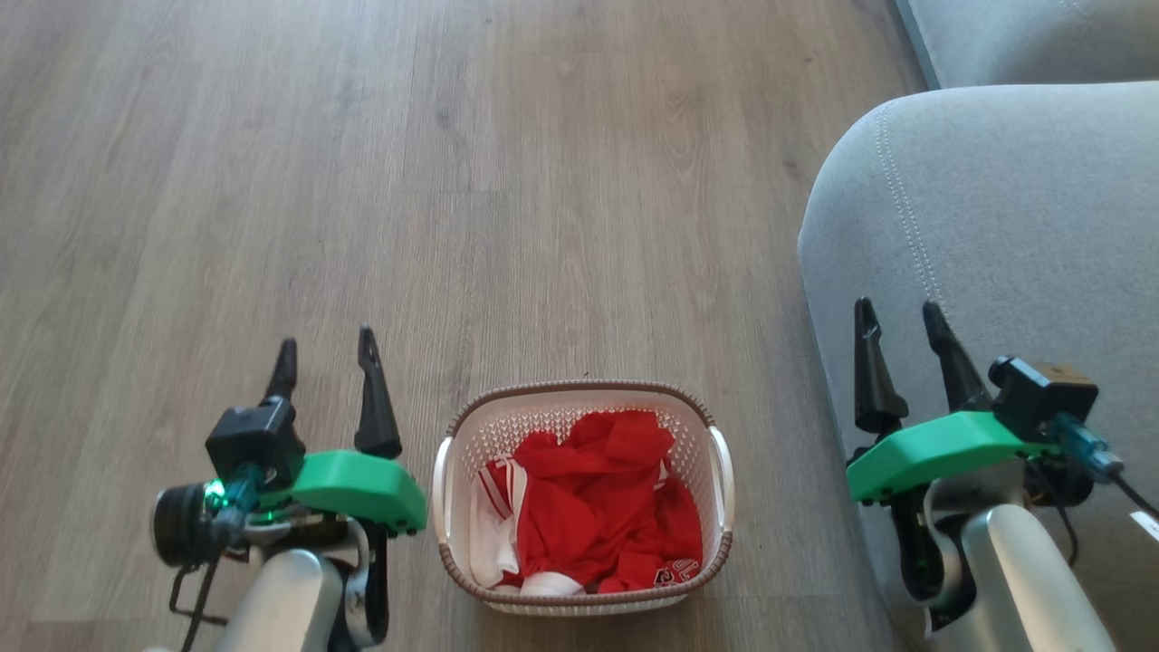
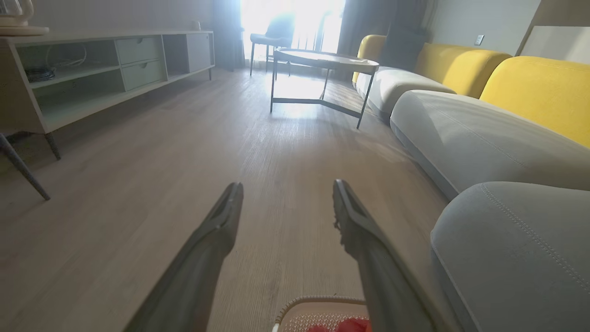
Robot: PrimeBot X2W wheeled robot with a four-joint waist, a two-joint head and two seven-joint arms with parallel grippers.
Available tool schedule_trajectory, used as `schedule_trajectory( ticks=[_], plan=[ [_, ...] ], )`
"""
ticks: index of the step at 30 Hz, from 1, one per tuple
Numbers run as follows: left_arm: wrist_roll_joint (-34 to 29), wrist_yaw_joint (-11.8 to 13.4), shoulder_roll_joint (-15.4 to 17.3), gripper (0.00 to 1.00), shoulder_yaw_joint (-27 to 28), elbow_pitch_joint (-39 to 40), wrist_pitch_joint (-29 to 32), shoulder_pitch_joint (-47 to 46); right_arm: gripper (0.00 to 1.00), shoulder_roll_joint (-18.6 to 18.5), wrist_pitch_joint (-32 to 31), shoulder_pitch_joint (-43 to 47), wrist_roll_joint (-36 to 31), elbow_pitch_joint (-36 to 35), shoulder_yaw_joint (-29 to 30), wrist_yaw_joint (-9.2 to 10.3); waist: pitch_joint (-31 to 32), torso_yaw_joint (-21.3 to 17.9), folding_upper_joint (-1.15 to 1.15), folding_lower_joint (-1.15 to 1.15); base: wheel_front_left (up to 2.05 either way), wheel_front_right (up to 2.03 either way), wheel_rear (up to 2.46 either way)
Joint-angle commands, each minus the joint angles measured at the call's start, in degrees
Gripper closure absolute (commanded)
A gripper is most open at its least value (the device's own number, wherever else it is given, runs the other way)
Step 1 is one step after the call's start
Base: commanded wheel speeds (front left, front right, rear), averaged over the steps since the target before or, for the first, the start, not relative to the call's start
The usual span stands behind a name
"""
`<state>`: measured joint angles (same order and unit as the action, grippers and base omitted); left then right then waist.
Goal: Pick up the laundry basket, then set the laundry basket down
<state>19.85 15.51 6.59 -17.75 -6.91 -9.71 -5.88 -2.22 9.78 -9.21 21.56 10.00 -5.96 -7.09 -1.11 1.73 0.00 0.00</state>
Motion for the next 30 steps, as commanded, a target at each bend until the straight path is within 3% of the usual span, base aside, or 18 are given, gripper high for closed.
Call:
schedule_trajectory(
  ticks=[1,7,11,18,26,30],
  plan=[
    [-3.0,2.0,1.2,0.0,0.8,4.3,-1.2,-3.0,0.0,-0.5,1.1,-2.9,-1.8,-3.4,-0.8,-0.32,-0.1,0.1,0.0,0.0,0.0,0.0,0.0],
    [-7.1,5.5,2.3,0.0,-2.1,7.2,-2.2,-2.9,0.0,-0.5,2.1,-2.4,-4.2,-4.5,-1.2,-0.34,-0.3,0.3,0.0,0.0,0.0,0.0,0.0],
    [-7.6,5.2,1.9,0.0,-3.0,5.8,-2.9,-2.4,0.0,-0.6,2.8,-2.2,-5.2,-3.5,-1.8,-0.35,-0.3,0.3,0.0,0.0,0.0,0.0,0.0],
    [-9.3,1.9,-0.5,0.0,-0.4,3.0,-4.0,-1.1,0.0,-0.6,4.0,-2.0,-8.3,-1.7,-2.6,-0.37,0.1,0.2,0.0,0.0,0.0,0.0,0.0],
    [-11.6,-4.4,-3.1,0.0,3.4,-0.5,-5.3,0.6,0.0,-0.7,5.2,-1.2,-10.4,0.2,-2.1,-0.4,0.7,0.1,0.0,0.0,0.0,0.0,0.0],
    [-9.0,-7.4,-3.6,0.0,6.0,-2.4,-5.3,1.3,0.0,-0.7,5.2,-0.9,-9.8,2.1,-2.0,-0.4,0.9,0.1,0.0,0.0,0.0,0.0,0.0]
  ],
)
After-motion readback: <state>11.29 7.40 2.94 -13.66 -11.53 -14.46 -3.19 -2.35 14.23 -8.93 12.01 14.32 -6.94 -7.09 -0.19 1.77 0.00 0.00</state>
